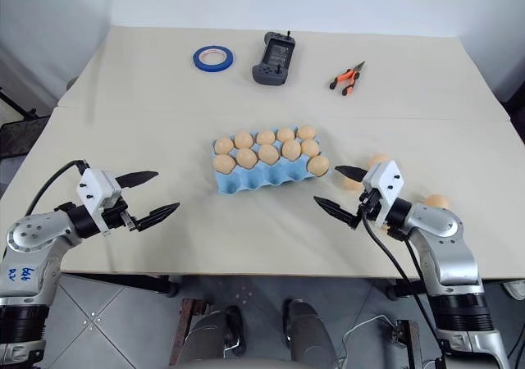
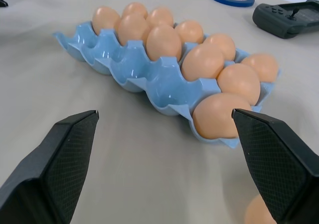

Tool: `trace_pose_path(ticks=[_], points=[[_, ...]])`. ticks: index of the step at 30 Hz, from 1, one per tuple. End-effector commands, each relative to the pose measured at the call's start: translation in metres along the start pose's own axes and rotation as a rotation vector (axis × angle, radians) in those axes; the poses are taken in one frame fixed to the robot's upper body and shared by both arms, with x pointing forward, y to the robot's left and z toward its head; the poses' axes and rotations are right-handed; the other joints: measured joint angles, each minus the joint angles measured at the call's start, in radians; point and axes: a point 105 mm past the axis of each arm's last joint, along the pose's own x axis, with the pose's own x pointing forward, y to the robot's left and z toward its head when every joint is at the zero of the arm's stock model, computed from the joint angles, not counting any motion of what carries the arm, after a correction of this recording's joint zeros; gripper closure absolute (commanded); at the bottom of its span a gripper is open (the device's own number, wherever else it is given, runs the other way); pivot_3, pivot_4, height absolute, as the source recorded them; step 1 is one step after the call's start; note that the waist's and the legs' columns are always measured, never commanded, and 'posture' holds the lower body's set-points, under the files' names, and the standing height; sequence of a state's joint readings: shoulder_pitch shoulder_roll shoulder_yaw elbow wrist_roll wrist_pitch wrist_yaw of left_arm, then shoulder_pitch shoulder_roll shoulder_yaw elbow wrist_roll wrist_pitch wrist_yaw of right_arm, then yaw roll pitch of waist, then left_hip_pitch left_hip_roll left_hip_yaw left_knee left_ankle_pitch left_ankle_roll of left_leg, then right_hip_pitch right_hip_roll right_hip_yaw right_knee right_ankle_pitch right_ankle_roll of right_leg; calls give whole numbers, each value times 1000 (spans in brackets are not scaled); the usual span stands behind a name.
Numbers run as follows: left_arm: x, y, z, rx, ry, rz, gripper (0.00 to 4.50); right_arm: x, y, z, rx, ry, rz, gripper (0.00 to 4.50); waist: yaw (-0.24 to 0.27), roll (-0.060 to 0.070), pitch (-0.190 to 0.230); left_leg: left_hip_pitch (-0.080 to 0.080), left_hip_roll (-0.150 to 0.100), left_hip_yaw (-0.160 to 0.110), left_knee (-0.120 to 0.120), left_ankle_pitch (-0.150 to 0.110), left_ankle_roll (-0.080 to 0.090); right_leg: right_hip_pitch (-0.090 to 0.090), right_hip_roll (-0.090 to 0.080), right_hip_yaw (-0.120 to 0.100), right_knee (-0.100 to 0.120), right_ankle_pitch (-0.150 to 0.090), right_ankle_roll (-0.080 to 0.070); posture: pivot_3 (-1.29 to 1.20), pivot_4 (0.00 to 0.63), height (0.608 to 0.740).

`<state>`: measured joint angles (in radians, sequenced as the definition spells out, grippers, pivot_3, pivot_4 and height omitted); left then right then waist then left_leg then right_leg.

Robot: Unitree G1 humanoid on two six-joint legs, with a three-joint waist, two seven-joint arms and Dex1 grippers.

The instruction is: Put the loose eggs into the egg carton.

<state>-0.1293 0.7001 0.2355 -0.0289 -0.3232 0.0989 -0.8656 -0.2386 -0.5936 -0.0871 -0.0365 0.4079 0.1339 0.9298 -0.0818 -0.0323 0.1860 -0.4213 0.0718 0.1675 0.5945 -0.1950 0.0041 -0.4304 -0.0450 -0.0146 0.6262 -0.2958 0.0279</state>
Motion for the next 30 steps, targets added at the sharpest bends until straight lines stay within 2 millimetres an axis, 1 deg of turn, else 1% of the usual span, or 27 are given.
trace_pose_path(ticks=[1, 3, 6, 9, 12, 15, 17, 23, 25, 28, 30], points=[[-2, -3, 10, 14, -22, -19, 29, -2, -4, 17, -38, -67, -34, 0, 0, 0, 0, 0, 0, 0, 0, 0, 0, 0, 0, 0, 0, 0, 0, 0, 150, 740], [1, -6, 14, 13, -37, -38, 29, -6, -10, 17, -42, -76, -85, 0, 0, 0, 0, 0, 0, 0, 0, 0, 0, 0, 0, 0, 0, 0, 0, 0, 150, 740], [9, -12, 19, 19, -67, -82, 29, -17, -20, 17, -45, -84, -178, 0, 3, 0, 0, 0, 0, 0, 0, 0, 0, 0, 0, 0, 0, 0, 0, 0, 150, 740], [23, -23, 23, 19, -92, -144, 29, -44, -36, 17, -54, -77, -322, 0, 17, 0, 0, 0, -1, 0, 0, 0, 0, 0, 0, 0, 0, 0, 0, 0, 150, 740], [33, -30, 26, 24, -109, -179, 29, -65, -43, 15, -60, -60, -412, 0, 26, 0, 0, 0, -1, 0, 1, 0, 0, 1, 0, 0, 0, 0, 0, 0, 150, 740], [49, -41, 30, 33, -132, -235, 29, -98, -47, 8, -69, -5, -520, 0, 30, 0, 0, 0, -1, -1, 1, 0, 0, 1, 0, 0, 0, 0, 0, 0, 150, 740], [58, -49, 32, 25, -148, -276, 29, -117, -45, 2, -57, 21, -577, 0, 34, 0, 0, 0, -1, -2, 2, 0, 0, 2, 0, -1, 0, 0, 0, 0, 150, 740], [75, -72, 34, 37, -171, -393, 29, -152, -34, -9, -2, 59, -664, 0, 25, 1, 0, 1, -2, -2, 5, 1, 2, 4, 2, 0, 0, 1, 1, 0, 150, 740], [79, -78, 37, 37, -188, -428, 29, -161, -27, -14, 29, 74, -674, 0, 27, 1, -1, 1, -2, -4, 7, 1, 2, 4, 2, 0, 1, 0, 1, 0, 150, 740], [87, -87, 43, 26, -216, -484, 29, -175, -12, -28, 84, 120, -680, 0, 29, 1, -1, 1, -2, -7, 9, 1, 2, 6, 3, -1, 0, 0, 0, 0, 150, 740], [90, -90, 45, 29, -226, -502, 29, -176, -9, -30, 95, 131, -665, 0, 29, 1, -1, 1, -3, -7, 10, 1, 2, 7, 2, -1, -1, -1, -2, 0, 150, 740]])
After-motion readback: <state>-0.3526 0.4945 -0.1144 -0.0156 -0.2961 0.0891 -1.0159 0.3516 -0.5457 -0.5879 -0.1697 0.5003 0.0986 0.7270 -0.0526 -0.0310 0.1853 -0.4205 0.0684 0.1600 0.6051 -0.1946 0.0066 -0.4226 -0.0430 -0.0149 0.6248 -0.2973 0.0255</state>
